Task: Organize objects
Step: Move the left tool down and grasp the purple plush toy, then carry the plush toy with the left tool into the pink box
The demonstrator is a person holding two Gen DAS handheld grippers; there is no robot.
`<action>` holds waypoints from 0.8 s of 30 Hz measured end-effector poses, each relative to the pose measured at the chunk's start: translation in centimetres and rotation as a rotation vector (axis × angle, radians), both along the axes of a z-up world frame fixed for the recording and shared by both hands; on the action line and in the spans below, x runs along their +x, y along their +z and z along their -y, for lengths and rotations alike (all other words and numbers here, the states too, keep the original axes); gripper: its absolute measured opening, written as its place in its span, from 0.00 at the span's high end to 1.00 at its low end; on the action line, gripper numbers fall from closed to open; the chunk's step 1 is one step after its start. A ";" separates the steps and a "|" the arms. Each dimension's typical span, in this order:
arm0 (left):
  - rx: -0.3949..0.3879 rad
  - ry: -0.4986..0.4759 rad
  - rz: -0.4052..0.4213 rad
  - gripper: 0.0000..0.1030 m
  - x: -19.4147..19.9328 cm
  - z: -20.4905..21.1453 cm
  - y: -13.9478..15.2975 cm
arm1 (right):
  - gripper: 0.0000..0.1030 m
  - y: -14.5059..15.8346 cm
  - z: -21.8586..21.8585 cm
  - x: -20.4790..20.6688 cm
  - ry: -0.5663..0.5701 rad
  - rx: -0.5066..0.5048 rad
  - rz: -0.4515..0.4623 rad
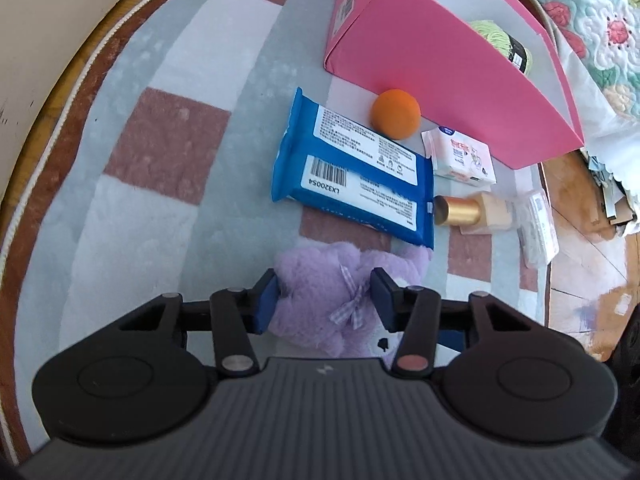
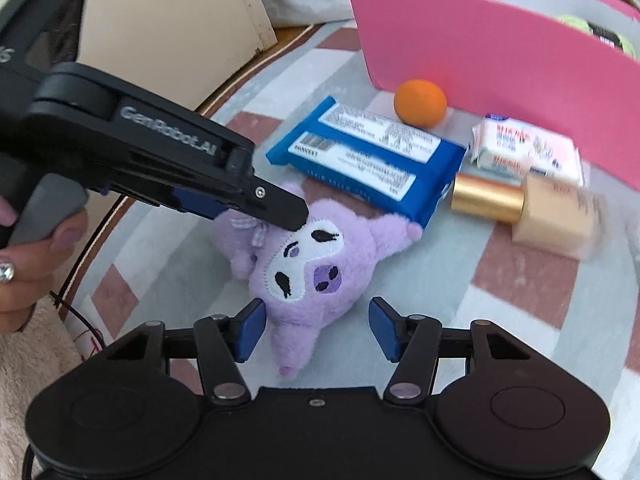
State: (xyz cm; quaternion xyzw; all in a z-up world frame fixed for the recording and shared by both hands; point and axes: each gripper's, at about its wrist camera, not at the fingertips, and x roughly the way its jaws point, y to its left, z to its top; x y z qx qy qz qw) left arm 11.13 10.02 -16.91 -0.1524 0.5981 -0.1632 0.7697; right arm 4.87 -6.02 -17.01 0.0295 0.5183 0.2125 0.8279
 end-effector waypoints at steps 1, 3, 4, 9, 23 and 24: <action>0.005 0.010 -0.007 0.54 -0.2 0.0 0.1 | 0.39 0.1 -0.2 -0.3 0.018 0.024 0.013; -0.027 0.024 -0.018 0.55 -0.7 -0.1 0.3 | 0.38 0.1 -0.4 -0.6 0.019 0.030 0.026; -0.051 0.027 -0.020 0.57 -1.0 -0.1 0.3 | 0.39 0.1 -0.4 -0.6 0.012 0.023 0.028; -0.063 0.006 0.041 0.60 -2.8 0.8 1.6 | 0.45 1.2 0.1 -1.8 0.023 0.009 0.069; -0.128 0.072 0.220 0.66 -8.4 2.0 7.3 | 0.46 6.2 1.8 -4.1 0.082 -0.084 0.192; -0.129 0.085 0.237 0.66 -8.7 1.9 7.9 | 0.46 6.8 2.0 -4.3 0.088 -0.080 0.202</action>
